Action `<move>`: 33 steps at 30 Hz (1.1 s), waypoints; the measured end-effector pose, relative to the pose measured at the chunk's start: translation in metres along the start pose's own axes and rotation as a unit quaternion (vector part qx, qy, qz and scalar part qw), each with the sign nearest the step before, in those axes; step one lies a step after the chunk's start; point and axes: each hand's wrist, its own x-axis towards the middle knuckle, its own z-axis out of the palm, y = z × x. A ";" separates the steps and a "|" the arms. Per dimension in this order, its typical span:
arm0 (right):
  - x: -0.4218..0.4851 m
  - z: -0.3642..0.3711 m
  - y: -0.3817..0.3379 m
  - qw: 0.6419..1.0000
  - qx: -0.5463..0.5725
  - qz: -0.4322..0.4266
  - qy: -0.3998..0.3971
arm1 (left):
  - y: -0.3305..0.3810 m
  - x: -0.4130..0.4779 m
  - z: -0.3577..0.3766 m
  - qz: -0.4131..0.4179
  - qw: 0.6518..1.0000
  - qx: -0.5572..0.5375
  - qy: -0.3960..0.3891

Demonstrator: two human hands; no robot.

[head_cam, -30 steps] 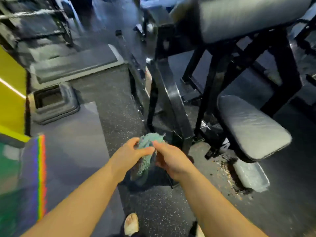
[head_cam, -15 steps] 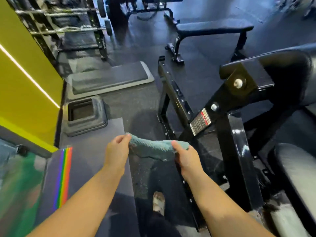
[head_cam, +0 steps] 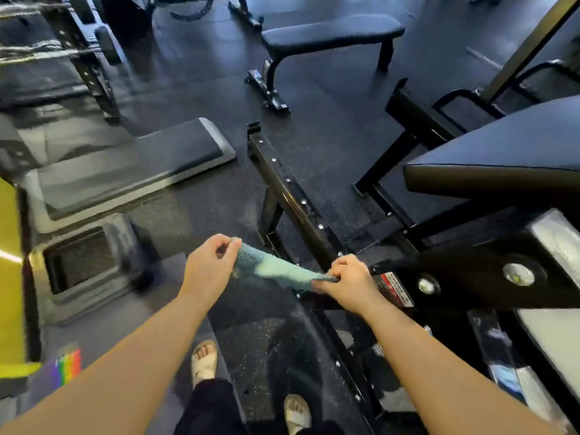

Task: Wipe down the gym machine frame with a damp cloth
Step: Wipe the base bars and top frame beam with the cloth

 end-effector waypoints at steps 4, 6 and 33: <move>0.021 0.015 -0.042 0.884 0.428 0.180 0.048 | 0.021 0.050 0.020 0.020 0.998 -0.033 -0.050; 0.027 0.026 -0.072 0.721 0.653 0.228 0.039 | 0.032 0.062 0.031 0.073 0.983 -0.020 -0.167; 0.197 0.095 0.012 0.915 -0.071 0.326 0.227 | -0.002 0.319 0.176 0.348 0.796 0.341 -0.359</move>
